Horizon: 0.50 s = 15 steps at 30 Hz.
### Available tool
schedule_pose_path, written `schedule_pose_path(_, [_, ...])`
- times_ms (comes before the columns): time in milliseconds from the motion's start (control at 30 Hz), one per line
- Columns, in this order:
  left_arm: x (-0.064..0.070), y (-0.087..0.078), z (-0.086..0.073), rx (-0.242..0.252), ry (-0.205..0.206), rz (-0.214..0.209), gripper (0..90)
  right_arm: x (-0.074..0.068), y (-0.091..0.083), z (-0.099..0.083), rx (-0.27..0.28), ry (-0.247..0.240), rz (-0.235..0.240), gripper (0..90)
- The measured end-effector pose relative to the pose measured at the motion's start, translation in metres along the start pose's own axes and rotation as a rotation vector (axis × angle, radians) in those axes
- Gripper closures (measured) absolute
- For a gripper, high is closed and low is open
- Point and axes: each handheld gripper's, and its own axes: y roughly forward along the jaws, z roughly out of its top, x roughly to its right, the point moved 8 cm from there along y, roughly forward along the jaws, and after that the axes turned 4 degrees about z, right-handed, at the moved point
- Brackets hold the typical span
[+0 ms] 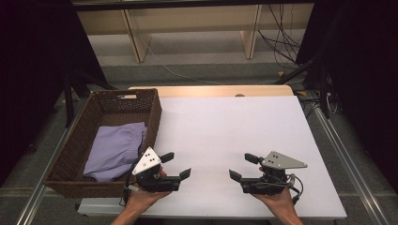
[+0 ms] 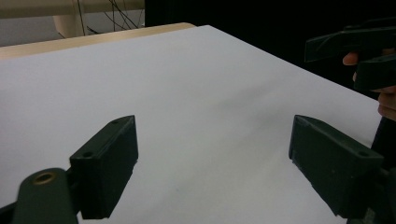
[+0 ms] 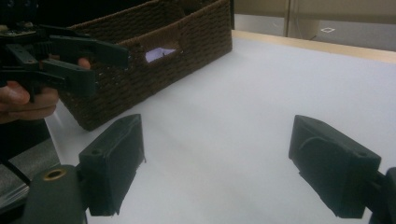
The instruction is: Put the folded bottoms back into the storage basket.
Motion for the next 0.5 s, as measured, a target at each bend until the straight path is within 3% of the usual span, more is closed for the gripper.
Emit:
schedule_pose_path(100, [0.0021, 0.0007, -0.0008, -0.004, 0.019, -0.003, 15.6, -0.0016, 0.0000, -0.0037, -0.006, 0.004, 0.000, 19.1])
schedule_pose_path(500, [0.0003, 0.0008, 0.0001, 0.004, 0.018, 0.006, 15.6, 0.0003, 0.0021, -0.0033, -0.004, -0.003, -0.010, 19.1])
